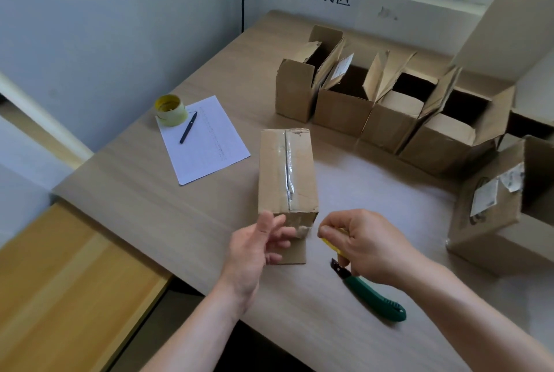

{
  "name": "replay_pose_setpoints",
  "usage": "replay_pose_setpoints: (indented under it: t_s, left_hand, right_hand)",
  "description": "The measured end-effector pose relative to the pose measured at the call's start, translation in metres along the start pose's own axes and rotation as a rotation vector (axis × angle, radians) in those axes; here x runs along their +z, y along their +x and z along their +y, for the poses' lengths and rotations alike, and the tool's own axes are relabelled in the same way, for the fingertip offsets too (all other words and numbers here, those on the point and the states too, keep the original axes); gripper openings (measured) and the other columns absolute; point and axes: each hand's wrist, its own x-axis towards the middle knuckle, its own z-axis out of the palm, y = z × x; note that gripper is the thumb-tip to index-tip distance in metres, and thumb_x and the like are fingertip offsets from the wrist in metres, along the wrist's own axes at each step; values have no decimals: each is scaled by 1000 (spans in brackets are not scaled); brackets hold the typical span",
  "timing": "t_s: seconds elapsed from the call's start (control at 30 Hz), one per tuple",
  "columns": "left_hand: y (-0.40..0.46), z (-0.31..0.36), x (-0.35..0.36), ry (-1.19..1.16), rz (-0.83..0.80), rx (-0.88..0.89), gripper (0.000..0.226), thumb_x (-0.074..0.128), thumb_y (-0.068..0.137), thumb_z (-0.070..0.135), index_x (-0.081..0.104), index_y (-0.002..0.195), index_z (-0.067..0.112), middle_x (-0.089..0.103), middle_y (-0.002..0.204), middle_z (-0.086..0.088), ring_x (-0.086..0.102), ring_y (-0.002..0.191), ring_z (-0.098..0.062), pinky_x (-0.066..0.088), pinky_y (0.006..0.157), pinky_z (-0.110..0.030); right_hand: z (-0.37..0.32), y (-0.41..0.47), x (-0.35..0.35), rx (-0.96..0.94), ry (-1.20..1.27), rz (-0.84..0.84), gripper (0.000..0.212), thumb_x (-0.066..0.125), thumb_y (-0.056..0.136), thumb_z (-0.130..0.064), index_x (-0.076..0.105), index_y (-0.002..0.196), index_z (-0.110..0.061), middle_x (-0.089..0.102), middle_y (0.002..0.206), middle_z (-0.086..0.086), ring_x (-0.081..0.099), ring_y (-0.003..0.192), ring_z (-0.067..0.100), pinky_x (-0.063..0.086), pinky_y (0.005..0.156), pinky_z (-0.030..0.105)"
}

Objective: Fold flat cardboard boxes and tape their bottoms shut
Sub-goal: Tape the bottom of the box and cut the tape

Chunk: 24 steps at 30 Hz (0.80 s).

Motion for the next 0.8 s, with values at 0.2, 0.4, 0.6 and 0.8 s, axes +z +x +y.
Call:
replay_pose_setpoints:
  t_s: [0.2, 0.4, 0.6, 0.8]
  left_hand:
    - [8, 6, 15, 159, 1, 110, 25, 89, 59, 35, 78, 77, 20, 73, 72, 6, 62, 67, -3, 47, 62, -15]
    - [8, 6, -2, 364, 80, 357, 24, 76, 81, 7, 76, 67, 26, 73, 71, 7, 65, 70, -2, 47, 66, -13]
    - [7, -13, -19, 394, 216, 398, 18, 76, 81, 6, 76, 67, 17, 73, 74, 6, 68, 75, -7, 49, 69, -15]
    - [30, -13, -24, 412, 375, 503, 14, 77, 81, 8, 77, 79, 22, 73, 77, 7, 68, 78, -5, 52, 73, -21]
  right_hand:
    - [-2, 3, -2, -39, -7, -22, 13, 48, 95, -52, 59, 89, -47, 67, 61, -15, 57, 46, 1, 55, 64, 32]
    - [14, -3, -5, -127, 523, -284, 46, 68, 90, -25, 52, 127, -48, 71, 76, 6, 65, 64, 19, 56, 63, 33]
    - [36, 9, -11, -137, -199, 11, 68, 66, 80, -60, 33, 140, -56, 71, 101, -5, 65, 92, 19, 47, 71, 27]
    - [37, 37, 7, -293, -467, 340, 71, 17, 77, -83, 23, 139, -49, 71, 83, 0, 64, 80, 32, 44, 56, 36]
